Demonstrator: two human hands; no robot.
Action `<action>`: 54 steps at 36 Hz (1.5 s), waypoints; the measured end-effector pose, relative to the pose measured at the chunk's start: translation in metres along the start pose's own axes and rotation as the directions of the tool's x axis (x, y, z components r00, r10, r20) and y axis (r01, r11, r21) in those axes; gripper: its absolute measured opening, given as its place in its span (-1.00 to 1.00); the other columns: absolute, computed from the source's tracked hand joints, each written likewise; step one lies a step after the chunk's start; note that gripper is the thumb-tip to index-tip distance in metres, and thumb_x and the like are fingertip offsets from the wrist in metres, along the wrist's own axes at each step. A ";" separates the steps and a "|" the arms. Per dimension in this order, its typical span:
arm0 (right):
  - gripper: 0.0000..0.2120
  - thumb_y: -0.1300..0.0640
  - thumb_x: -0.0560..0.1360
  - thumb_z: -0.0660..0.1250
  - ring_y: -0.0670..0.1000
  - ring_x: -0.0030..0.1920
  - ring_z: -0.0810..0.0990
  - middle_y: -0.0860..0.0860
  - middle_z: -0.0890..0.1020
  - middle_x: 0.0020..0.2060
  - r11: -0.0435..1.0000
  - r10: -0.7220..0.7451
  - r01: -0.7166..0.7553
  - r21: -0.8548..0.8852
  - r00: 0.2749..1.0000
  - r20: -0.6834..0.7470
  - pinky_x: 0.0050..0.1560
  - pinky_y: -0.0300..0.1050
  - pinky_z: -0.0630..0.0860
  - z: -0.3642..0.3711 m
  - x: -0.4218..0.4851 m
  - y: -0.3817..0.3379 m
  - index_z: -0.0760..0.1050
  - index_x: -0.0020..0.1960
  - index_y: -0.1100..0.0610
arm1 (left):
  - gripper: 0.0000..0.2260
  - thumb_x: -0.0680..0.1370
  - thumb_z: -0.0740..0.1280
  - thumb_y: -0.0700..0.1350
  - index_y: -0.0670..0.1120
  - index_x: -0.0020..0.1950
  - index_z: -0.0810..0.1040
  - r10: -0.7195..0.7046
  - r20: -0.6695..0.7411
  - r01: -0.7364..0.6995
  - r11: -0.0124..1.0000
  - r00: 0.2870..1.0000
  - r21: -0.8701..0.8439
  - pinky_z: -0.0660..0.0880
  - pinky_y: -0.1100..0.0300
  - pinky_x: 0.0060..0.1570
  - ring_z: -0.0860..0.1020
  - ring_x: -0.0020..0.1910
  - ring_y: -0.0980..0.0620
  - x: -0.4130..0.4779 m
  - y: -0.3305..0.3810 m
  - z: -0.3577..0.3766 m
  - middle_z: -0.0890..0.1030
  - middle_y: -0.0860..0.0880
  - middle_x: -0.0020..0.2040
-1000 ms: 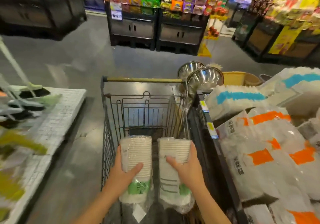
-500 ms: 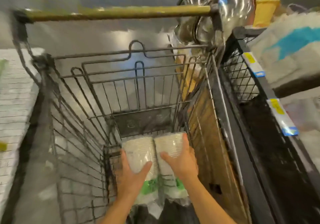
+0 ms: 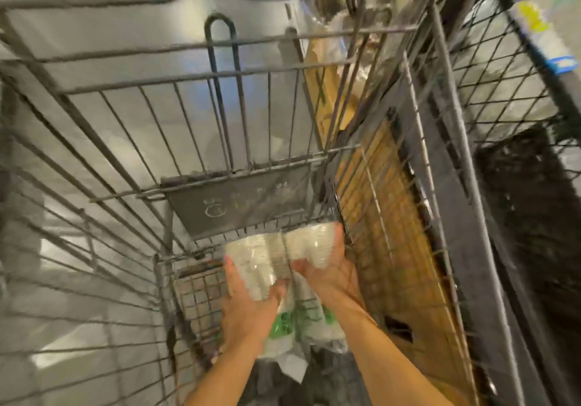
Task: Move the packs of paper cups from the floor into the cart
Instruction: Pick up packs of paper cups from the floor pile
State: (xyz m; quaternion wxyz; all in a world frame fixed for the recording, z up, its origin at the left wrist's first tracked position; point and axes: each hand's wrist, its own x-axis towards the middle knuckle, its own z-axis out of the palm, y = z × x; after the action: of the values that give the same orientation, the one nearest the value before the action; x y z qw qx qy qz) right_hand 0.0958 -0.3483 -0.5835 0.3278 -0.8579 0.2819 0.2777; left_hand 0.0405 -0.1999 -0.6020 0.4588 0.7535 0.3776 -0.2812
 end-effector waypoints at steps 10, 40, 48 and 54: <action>-0.20 -0.25 0.64 0.34 0.11 0.63 0.30 0.04 0.27 0.66 0.924 -0.197 0.212 -0.318 0.977 0.078 0.55 0.06 0.36 -0.105 -0.107 -0.056 0.09 0.72 0.02 | -0.25 0.52 0.29 0.31 0.08 0.63 0.13 0.336 0.199 -0.391 0.776 0.920 0.496 0.25 -0.02 0.49 0.19 0.58 -0.06 -0.076 0.079 -0.102 0.21 -0.03 0.60; -0.57 -0.11 0.64 0.35 0.12 0.36 0.58 -0.01 0.59 0.41 0.976 -0.075 -0.072 -0.207 0.779 -0.623 0.26 0.03 0.55 -0.305 -0.609 0.076 0.49 0.46 0.00 | -0.47 0.54 0.32 0.22 0.04 0.45 0.43 0.594 0.803 -0.795 -0.465 0.045 0.388 0.47 -0.02 0.29 0.49 0.33 -0.06 -0.568 0.160 -0.137 0.51 0.00 0.39; -0.57 -0.13 0.66 0.30 0.20 0.36 0.56 0.10 0.59 0.36 0.940 0.285 -0.332 0.077 0.640 -0.713 0.21 0.07 0.53 -0.268 -0.711 0.159 0.46 0.45 0.05 | -0.48 0.56 0.30 0.22 0.07 0.48 0.40 0.325 0.921 -0.732 -0.678 -0.213 0.070 0.39 0.03 0.35 0.42 0.42 -0.03 -0.664 0.109 -0.068 0.43 0.02 0.47; -0.50 -0.14 0.64 0.34 0.21 0.38 0.56 0.12 0.58 0.40 0.817 0.544 -0.481 0.317 0.461 -0.701 0.23 0.08 0.54 -0.208 -0.800 0.205 0.45 0.49 0.08 | -0.45 0.53 0.32 0.26 0.06 0.46 0.41 0.035 0.922 -0.588 -0.779 -0.387 -0.217 0.44 -0.01 0.31 0.46 0.38 -0.08 -0.723 0.040 -0.038 0.47 -0.02 0.44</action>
State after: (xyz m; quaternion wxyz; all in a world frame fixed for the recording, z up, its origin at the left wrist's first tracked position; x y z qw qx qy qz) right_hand -0.5291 -0.3845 -0.0066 0.1088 -0.7534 0.6473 -0.0381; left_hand -0.3259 -0.4028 -0.0094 0.0235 0.6089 -0.7877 -0.0904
